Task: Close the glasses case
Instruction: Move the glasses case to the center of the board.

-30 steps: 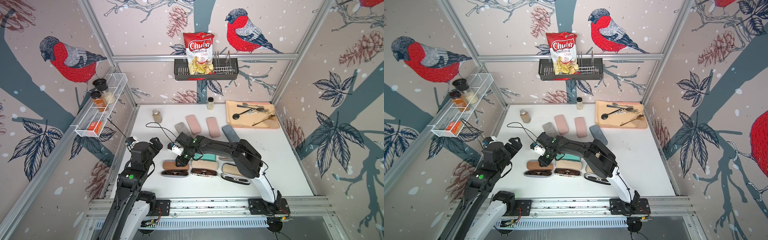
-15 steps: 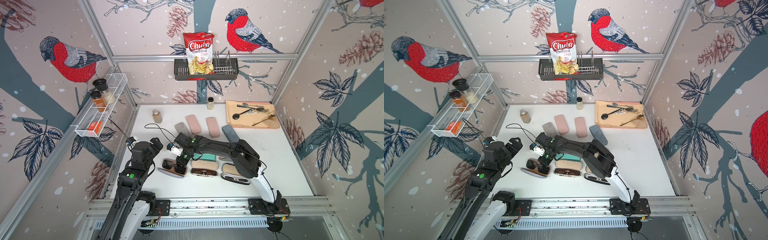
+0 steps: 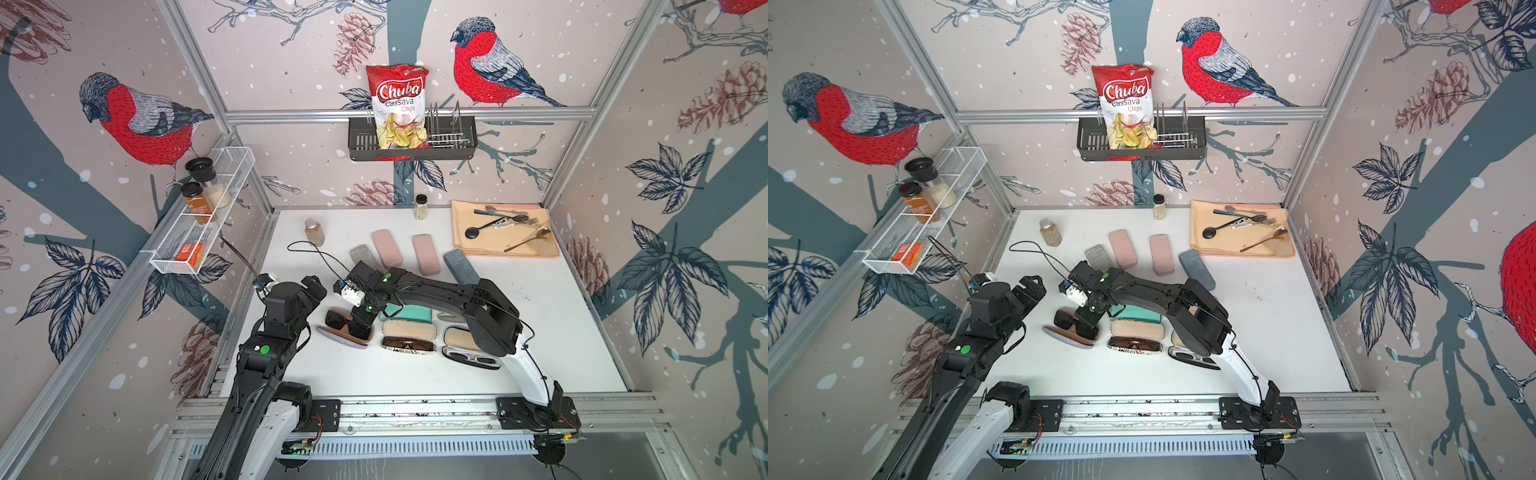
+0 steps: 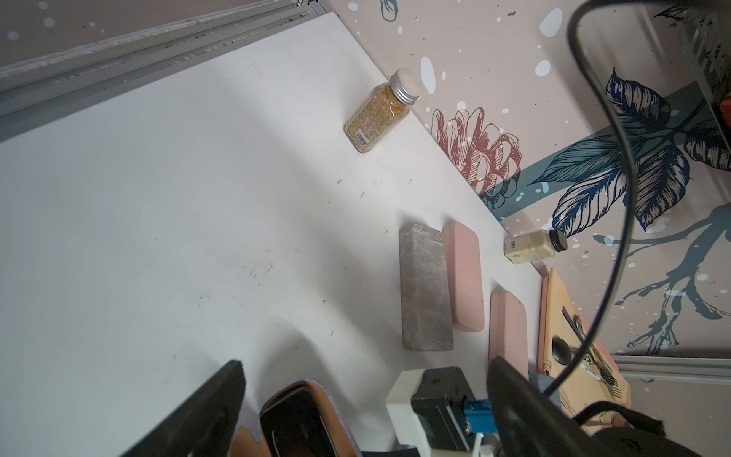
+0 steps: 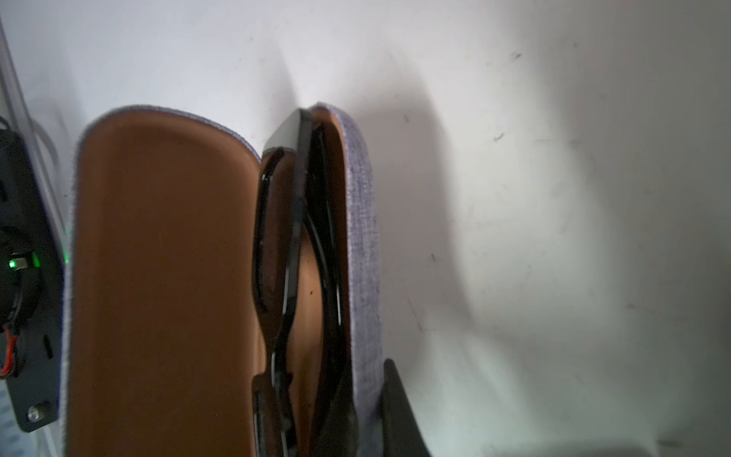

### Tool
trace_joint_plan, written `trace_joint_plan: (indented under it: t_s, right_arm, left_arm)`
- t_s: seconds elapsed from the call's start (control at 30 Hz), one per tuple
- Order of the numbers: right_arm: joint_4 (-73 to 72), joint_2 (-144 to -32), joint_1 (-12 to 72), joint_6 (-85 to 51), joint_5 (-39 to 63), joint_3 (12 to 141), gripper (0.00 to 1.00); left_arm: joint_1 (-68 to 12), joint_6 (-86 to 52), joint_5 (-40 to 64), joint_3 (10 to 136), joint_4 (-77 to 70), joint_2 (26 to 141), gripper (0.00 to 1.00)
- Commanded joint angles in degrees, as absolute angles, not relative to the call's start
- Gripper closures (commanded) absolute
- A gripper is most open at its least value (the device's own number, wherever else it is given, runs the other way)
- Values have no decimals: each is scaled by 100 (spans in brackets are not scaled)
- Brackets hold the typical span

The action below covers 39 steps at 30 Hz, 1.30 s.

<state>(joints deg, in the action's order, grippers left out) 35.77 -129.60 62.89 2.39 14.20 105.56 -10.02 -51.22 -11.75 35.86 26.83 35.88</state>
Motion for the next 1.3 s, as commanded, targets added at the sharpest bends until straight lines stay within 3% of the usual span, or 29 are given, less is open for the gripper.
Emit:
trace_joint_plan:
  t_s: [0.0,0.63,1.27]
  right_arm:
    - [3671,-12876,6289,219,690,10648,95]
    - [3640,-13205,6055,159,-905,11295,95]
    - [3683,-13397,6039,158,-1143,11462,88]
  left_arm:
    - [-1002,-5137,-1135,3547,2492,3595,5]
    - [-993,-5636,-105,2692,1819,3961,5]
    - [-1002,-6167,510,1762,756,4518,5]
